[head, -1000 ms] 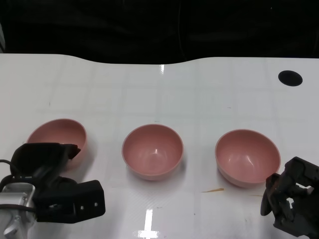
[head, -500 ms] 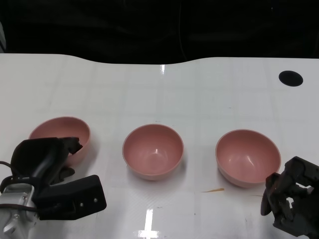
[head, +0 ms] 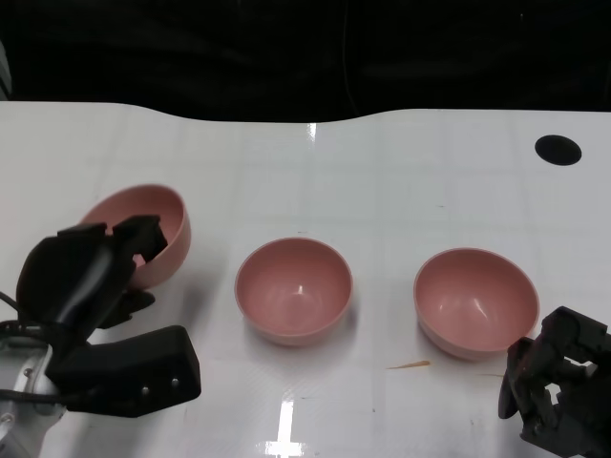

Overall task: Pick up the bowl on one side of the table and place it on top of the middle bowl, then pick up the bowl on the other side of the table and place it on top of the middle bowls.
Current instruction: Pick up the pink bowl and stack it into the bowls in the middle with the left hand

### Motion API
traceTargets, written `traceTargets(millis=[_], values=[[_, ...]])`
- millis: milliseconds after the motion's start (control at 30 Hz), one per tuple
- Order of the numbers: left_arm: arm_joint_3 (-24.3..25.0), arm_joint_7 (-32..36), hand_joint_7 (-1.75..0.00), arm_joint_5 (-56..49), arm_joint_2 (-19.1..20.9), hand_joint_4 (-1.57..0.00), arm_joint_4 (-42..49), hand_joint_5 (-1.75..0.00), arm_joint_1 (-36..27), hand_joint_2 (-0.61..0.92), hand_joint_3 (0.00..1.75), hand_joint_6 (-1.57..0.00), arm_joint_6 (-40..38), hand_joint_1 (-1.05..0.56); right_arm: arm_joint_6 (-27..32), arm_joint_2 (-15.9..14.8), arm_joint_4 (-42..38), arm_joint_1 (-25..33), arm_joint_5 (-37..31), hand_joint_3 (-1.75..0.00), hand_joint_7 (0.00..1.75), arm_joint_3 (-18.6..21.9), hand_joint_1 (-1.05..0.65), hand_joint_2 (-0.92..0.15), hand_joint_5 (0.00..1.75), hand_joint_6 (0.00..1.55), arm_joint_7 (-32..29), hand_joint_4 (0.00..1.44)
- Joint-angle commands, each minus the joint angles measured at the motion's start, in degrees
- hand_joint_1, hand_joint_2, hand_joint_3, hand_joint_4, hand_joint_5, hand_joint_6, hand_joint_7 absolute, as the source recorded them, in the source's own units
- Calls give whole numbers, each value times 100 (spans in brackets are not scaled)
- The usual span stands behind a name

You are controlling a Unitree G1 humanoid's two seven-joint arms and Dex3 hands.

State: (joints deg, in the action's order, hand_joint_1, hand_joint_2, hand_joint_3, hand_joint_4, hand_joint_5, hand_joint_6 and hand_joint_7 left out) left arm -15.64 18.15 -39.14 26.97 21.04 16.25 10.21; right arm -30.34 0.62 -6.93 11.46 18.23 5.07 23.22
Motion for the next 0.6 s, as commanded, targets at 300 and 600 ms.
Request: traceTargets(millis=[300, 600], values=[[717, -1892, -166, 252, 591, -77, -2606, -175, -212, 89, 25, -67, -656, 4, -108, -55, -41, 6, 27, -107, 144, 52, -3, -62, 172, 85, 20, 90], [772, -3155, -157, 447, 609, -79, -3876, -175, -17, 67, 59, -74, -924, 3, -1, -91, 89, 55, -4, -107, 142, 17, -7, -61, 170, 86, 8, 90]])
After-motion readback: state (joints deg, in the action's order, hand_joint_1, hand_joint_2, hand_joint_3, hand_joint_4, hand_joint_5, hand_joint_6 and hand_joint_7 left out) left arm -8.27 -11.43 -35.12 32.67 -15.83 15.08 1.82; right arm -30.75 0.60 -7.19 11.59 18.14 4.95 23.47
